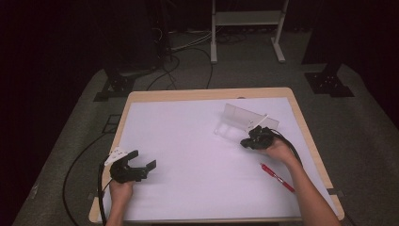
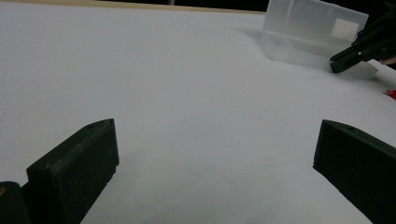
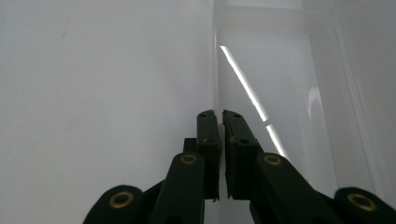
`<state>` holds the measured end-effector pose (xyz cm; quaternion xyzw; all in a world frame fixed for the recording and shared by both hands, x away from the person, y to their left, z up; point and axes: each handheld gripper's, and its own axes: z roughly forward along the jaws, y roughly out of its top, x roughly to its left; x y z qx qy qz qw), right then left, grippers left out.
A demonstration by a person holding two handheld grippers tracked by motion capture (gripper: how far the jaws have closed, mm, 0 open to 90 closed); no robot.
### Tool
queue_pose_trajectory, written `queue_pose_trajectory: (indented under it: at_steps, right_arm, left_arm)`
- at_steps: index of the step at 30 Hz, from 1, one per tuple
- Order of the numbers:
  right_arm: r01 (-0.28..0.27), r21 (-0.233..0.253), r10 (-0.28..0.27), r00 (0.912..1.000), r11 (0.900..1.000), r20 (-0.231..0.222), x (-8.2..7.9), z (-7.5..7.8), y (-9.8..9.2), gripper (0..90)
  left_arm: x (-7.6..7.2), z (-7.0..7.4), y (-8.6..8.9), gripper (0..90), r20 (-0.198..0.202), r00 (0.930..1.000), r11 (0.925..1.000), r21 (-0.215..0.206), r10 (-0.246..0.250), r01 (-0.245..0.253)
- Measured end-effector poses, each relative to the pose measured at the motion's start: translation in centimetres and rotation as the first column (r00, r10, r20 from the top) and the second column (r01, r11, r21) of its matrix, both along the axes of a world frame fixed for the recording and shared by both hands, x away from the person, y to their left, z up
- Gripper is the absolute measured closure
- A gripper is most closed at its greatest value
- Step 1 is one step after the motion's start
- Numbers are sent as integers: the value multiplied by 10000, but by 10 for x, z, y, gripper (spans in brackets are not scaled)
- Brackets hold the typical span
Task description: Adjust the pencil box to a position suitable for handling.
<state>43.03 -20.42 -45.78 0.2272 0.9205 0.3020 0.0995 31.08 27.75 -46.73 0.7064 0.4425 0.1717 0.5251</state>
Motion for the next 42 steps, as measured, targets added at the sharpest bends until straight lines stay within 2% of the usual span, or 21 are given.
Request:
queue_pose_trajectory:
  at_steps: [10, 16, 22, 25, 31, 39, 42]
  right_arm:
    - [-134, -327, 151, 9985, 9994, 528, -3, 3, 2, 857]
    - [-13, -174, 27, 9969, 9998, 787, -4, 8, 0, 860]
    - [-122, 112, 108, 9934, 9999, 1146, -14, 22, -3, 859]
    - [-319, 252, 284, 9915, 9992, 1272, -21, 29, -3, 859]
    - [-1018, 271, 969, 9848, 9944, 1442, -40, 40, 6, 859]
    - [-1951, 245, 1891, 9697, 9805, 1550, -62, 46, 28, 858]
    - [-2208, 379, 2127, 9651, 9746, 1525, -69, 44, 37, 857]
  left_arm:
    - [0, 0, 0, 0, -9, 10000, 10000, -38, 37, -37]
    - [1, 0, 0, 0, -4, 10000, 10000, -27, 39, -39]
    - [1, 0, 0, 0, -7, 10000, 10000, -22, 22, -22]
    - [1, 0, 1, 0, -17, 10000, 10000, -49, 32, -32]
    - [1, 0, 1, 0, -14, 10000, 10000, -75, 56, -56]
    - [1, 0, 2, 0, -33, 10000, 9999, -90, 60, -60]
    - [1, 0, 2, 0, -37, 10000, 10000, -42, 42, -42]
